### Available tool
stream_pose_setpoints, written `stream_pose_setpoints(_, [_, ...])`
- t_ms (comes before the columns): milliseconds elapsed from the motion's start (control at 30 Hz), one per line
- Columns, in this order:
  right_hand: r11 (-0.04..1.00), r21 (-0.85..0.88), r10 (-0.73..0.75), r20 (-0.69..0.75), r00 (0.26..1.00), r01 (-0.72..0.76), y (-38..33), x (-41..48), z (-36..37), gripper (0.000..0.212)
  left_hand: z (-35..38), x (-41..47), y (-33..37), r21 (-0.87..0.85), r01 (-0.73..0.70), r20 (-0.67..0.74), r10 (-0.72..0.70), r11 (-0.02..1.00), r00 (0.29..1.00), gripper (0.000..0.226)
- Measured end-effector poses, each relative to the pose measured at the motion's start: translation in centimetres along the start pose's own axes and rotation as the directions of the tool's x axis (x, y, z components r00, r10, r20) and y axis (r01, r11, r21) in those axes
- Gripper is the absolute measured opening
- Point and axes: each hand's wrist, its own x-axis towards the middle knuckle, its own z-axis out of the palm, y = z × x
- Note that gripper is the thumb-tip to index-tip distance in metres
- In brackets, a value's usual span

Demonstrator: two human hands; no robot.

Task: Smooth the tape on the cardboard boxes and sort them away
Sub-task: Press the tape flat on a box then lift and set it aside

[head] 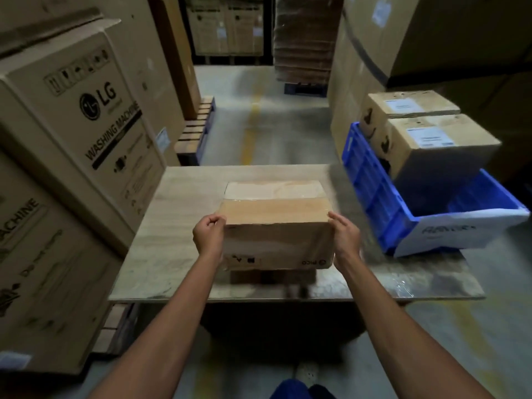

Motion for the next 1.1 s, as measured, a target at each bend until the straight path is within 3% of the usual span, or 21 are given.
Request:
stream_pose_setpoints(367, [0.988,-0.148,0.058,0.138,0.989,-0.037,1.3,8.6,2.8,0.025,3.9,5.6,-2.1,0.152,0.001,0.121,-0.020,0.988,0.993,0.024])
stream_pose_setpoints(600, [0.928,-0.361,-0.017,0.200,0.980,0.090,0.3,10.1,5.5,0.018,4.0,8.0,-2.4,0.352,-0.092,0.205,0.019,0.932,0.979,0.041])
stream_pose_setpoints(767, [0.831,-0.522,-0.046,0.285,0.957,0.196,-0.5,12.0,7.0,0.032,4.3,9.3,-2.3,0.532,-0.210,0.202,0.118,0.820,0.972,0.039])
stream_pose_setpoints(967, [0.693,-0.641,-0.099,0.368,0.925,0.329,-0.7,12.4,8.7,0.016,4.2,10.5,-2.8,0.664,-0.324,0.228,0.230,0.674,0.946,0.038])
stream_pose_setpoints(1033, [0.640,-0.687,-0.100,0.370,0.924,0.344,-0.4,12.2,9.3,0.018,3.9,11.3,-3.2,0.683,-0.385,0.274,0.272,0.620,0.923,0.037])
stream_pose_setpoints(1100, [0.563,-0.742,-0.121,0.361,0.925,0.364,-0.2,11.8,10.3,0.017,3.5,12.4,-4.0,0.700,-0.510,0.368,0.361,0.499,0.857,0.035])
